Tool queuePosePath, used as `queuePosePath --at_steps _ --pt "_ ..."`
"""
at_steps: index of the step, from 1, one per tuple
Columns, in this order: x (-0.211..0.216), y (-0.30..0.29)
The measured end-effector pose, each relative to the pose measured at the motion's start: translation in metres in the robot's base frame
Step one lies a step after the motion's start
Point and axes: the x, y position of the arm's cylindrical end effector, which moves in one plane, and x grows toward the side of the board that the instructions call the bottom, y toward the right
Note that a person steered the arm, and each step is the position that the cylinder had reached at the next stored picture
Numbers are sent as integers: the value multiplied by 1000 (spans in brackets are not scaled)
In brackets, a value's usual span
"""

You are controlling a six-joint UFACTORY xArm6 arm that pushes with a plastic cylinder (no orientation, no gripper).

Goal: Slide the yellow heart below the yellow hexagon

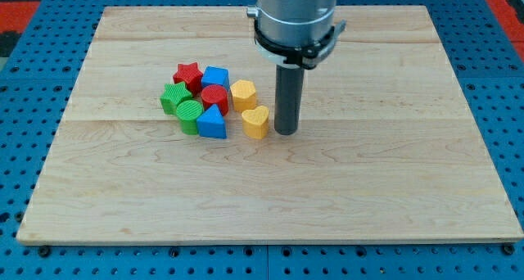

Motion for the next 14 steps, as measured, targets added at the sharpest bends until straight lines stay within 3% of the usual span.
queuePosePath --at_steps 1,3,4,6,8,10,14 --pt "-3 0" --pt "34 13" --pt "36 -16" --pt "26 -44" --pt "41 -18" --pt "5 -48" --pt "16 -57"
